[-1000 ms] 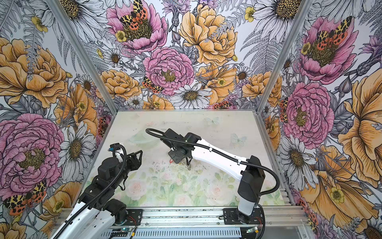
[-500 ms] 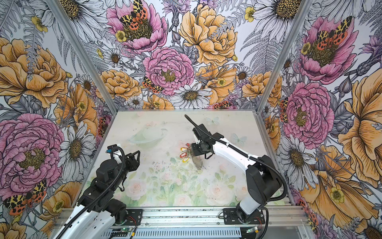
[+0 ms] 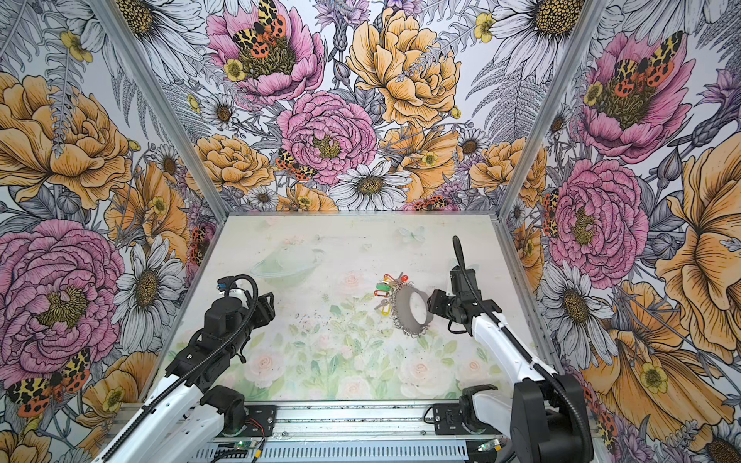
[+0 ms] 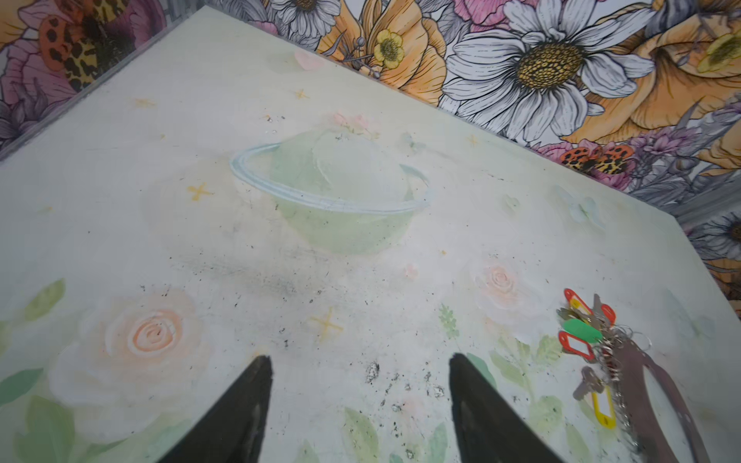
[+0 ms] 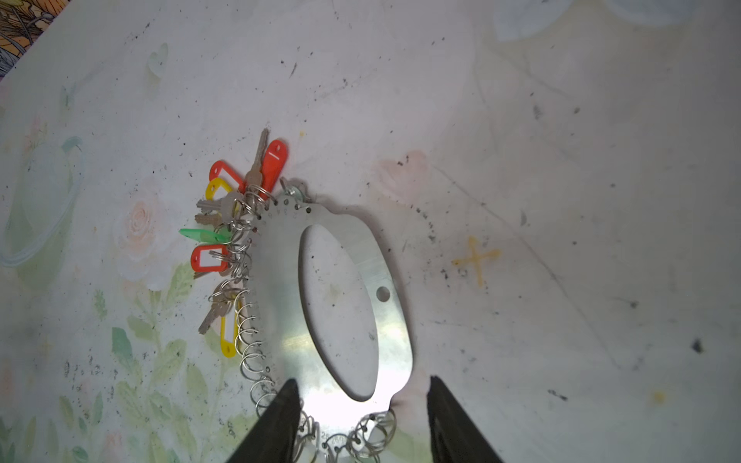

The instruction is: Put the keys on the keyring

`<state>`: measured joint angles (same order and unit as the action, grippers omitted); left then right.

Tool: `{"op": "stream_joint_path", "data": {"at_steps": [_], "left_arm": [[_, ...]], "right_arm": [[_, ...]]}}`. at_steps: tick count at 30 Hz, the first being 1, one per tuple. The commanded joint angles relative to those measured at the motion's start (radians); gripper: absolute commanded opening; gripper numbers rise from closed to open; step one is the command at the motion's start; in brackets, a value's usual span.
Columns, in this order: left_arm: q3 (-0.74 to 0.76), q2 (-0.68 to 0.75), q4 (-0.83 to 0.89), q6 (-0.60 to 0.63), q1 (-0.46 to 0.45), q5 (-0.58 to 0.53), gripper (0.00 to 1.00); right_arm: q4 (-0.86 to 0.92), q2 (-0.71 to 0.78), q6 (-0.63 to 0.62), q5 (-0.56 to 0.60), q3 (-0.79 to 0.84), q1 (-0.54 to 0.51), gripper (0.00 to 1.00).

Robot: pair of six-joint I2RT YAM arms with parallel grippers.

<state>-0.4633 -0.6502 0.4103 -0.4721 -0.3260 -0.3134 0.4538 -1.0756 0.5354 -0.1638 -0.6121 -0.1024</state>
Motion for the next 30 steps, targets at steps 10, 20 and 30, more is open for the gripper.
{"op": "stream_joint_path", "data": {"at_steps": [10, 20, 30], "left_arm": [[0.074, -0.294, -0.616, 0.357, 0.127, -0.284, 0.99], [0.146, -0.695, -1.26, 0.584, 0.207, -0.033, 0.99], [0.118, -0.9, -1.412, 0.444, 0.383, 0.3, 0.98]], "right_arm": [[-0.473, 0.019, -0.337, 0.475, 0.122, 0.015, 0.76], [-1.134, -0.234, -0.518, 0.354, 0.258, 0.036, 0.82], [-1.288, -0.452, -0.436, 0.3, 0.212, 0.117, 0.99]]}}
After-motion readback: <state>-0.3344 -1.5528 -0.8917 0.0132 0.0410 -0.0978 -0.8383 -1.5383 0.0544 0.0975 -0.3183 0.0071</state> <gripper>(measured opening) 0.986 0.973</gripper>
